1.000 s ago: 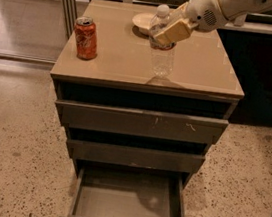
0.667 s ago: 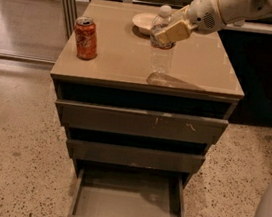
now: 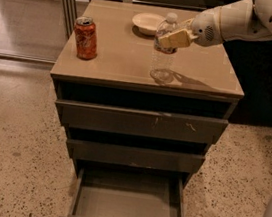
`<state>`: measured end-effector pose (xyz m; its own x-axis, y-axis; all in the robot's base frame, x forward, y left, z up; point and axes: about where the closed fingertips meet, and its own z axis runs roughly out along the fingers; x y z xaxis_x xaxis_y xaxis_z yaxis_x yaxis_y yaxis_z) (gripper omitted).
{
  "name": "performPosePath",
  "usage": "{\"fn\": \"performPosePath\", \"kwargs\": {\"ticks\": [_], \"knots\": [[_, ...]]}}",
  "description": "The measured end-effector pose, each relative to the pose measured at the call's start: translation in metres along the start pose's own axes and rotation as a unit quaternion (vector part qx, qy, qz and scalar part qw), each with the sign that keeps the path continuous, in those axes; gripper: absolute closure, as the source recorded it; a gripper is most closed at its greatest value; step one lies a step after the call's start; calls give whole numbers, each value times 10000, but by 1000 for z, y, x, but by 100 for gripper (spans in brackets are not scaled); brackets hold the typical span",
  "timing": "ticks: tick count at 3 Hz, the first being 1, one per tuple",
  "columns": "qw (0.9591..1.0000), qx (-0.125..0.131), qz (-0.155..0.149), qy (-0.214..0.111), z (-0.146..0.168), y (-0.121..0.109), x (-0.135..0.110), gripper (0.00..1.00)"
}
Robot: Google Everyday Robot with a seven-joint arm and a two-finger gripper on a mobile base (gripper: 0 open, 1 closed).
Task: Pick water bottle from bottom drawer and place on counter
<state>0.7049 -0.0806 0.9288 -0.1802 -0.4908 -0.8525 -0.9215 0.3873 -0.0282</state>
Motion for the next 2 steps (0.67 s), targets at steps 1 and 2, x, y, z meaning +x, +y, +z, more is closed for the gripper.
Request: {"fn": "performPosePath", "kwargs": {"ticks": [1,2], "knots": [[10000,9,36,-17,-1,-1,-2,87],[10000,9,36,-17,-1,-1,-2,63]]}}
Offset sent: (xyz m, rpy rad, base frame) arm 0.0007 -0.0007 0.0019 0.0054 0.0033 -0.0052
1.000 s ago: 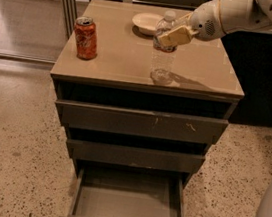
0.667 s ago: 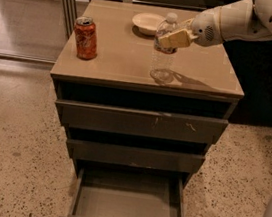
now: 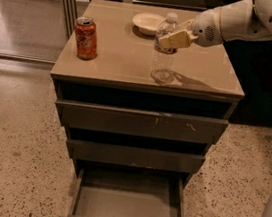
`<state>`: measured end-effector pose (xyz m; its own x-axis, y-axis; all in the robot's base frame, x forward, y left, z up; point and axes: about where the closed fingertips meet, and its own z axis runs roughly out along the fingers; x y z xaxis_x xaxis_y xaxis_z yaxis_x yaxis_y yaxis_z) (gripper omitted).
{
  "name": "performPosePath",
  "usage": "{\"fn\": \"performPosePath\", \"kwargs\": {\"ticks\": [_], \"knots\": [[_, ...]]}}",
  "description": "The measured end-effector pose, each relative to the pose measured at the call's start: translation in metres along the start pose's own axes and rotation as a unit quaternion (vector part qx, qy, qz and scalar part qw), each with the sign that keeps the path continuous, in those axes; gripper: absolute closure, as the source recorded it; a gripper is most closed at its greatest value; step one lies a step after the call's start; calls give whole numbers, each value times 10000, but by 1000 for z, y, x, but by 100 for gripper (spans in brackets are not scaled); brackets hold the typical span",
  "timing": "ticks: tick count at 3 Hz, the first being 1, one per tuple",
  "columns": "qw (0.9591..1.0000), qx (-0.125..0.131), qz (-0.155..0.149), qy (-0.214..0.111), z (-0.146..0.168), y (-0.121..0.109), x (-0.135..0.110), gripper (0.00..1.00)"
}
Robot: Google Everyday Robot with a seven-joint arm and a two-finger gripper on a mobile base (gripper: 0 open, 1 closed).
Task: Pick water bottle from bottom drawer and place on counter
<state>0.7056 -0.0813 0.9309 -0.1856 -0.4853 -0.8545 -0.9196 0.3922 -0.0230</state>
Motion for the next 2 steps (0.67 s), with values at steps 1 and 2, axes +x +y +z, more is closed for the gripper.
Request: {"fn": "performPosePath", "kwargs": {"ticks": [1,2], "knots": [[10000,0,0,0,0,0,0,40],[10000,-1,0,0,0,0,0,17]]}}
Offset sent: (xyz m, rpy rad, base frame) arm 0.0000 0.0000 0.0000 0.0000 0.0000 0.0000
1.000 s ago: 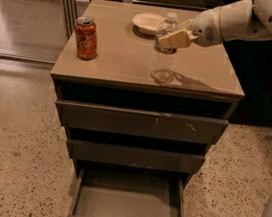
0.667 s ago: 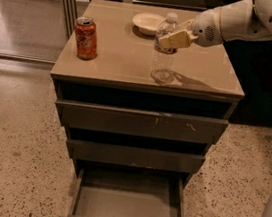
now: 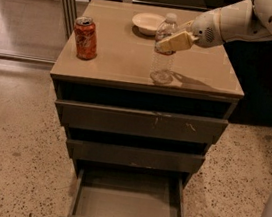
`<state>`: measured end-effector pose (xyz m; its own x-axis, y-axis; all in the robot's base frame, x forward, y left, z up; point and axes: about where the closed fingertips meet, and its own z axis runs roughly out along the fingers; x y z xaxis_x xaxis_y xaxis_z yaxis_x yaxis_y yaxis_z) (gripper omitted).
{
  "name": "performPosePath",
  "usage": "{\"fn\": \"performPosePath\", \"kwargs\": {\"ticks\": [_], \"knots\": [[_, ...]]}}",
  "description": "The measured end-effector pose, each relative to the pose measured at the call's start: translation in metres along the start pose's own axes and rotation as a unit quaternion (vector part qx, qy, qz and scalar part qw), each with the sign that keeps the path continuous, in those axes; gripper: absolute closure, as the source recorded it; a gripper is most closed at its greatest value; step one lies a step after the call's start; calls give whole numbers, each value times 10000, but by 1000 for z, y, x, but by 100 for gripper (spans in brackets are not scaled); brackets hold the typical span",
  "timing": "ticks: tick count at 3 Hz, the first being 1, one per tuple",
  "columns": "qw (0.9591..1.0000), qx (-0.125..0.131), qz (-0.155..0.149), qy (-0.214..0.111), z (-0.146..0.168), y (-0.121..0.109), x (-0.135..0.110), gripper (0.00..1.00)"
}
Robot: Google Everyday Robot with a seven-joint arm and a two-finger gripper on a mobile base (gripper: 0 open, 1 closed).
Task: Pick water bottle from bottom drawer and place on counter
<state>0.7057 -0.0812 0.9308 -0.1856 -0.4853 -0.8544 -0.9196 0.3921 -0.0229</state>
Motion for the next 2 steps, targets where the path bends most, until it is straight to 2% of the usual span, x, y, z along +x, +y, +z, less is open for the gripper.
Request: {"fn": "performPosePath", "kwargs": {"ticks": [1,2], "knots": [[10000,-1,0,0,0,0,0,0],[10000,-1,0,0,0,0,0,0]]}}
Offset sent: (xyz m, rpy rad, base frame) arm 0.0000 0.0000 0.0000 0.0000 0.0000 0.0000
